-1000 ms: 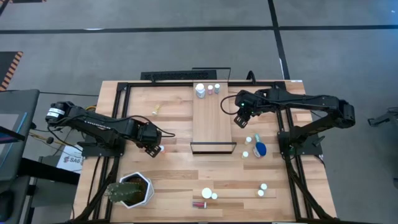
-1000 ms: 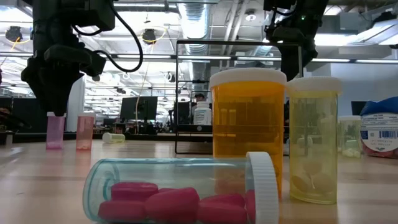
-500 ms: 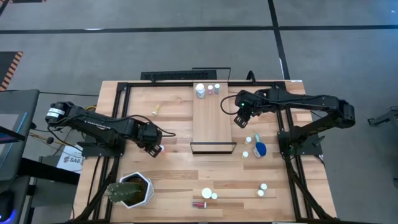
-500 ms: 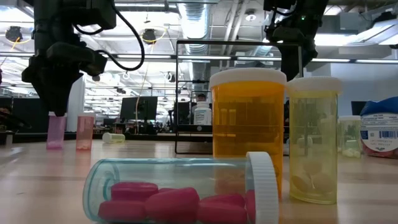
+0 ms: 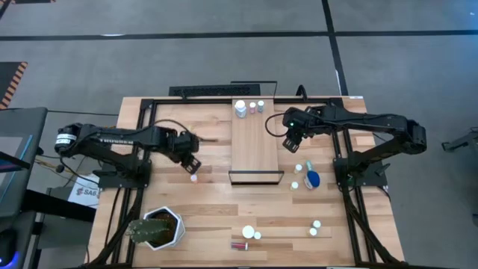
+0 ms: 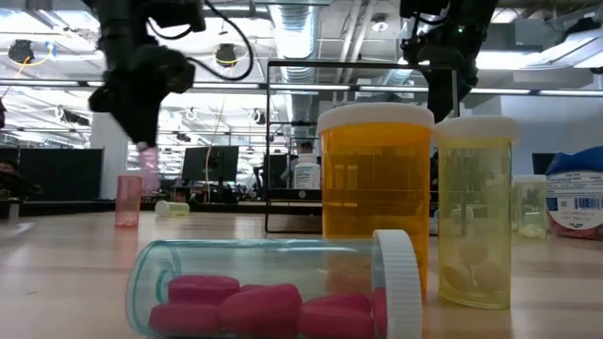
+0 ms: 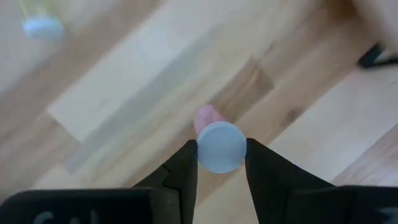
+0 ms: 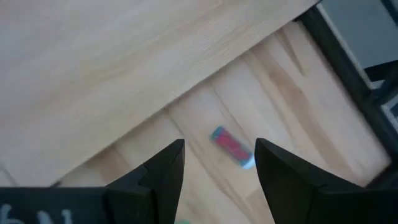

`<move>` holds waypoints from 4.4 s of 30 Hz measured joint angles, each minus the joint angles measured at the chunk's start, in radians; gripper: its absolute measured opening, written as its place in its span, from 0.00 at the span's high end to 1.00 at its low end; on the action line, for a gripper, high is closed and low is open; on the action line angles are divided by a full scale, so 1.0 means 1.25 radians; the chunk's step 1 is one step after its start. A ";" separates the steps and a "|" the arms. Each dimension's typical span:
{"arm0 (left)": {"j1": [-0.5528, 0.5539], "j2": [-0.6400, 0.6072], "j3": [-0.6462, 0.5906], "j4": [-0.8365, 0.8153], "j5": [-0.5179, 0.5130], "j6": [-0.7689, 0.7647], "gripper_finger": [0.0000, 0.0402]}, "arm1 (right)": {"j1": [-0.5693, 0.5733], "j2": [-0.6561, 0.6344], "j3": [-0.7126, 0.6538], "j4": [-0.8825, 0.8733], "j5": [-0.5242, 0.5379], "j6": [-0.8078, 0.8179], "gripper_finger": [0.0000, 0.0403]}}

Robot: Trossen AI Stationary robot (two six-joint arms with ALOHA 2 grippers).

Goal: Pick and place medicine bottles onto shelf by color
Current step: Put the pink pill bottle on the shelf

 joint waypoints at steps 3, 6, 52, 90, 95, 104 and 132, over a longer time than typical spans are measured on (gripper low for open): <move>0.044 0.000 0.034 0.009 0.005 0.034 0.76 | -0.025 -0.014 0.000 0.000 0.001 -0.019 0.46; 0.082 0.000 0.063 0.042 0.026 0.074 0.75 | -0.051 -0.034 0.000 0.002 0.002 -0.034 0.46; 0.266 0.611 0.718 -0.059 0.070 0.565 0.75 | -0.103 -0.262 -0.357 0.380 -0.021 0.006 0.46; 0.297 0.667 0.720 0.006 0.150 0.620 0.75 | -0.103 -0.262 -0.357 0.379 -0.021 0.007 0.46; 0.299 0.668 0.725 -0.011 0.145 0.617 0.75 | -0.103 -0.262 -0.357 0.379 -0.021 0.007 0.46; 0.309 0.669 0.745 -0.042 0.105 0.613 0.75 | -0.103 -0.262 -0.357 0.379 -0.021 0.007 0.46; 0.309 0.669 0.745 -0.045 0.135 0.608 0.66 | -0.103 -0.262 -0.357 0.379 -0.021 0.007 0.46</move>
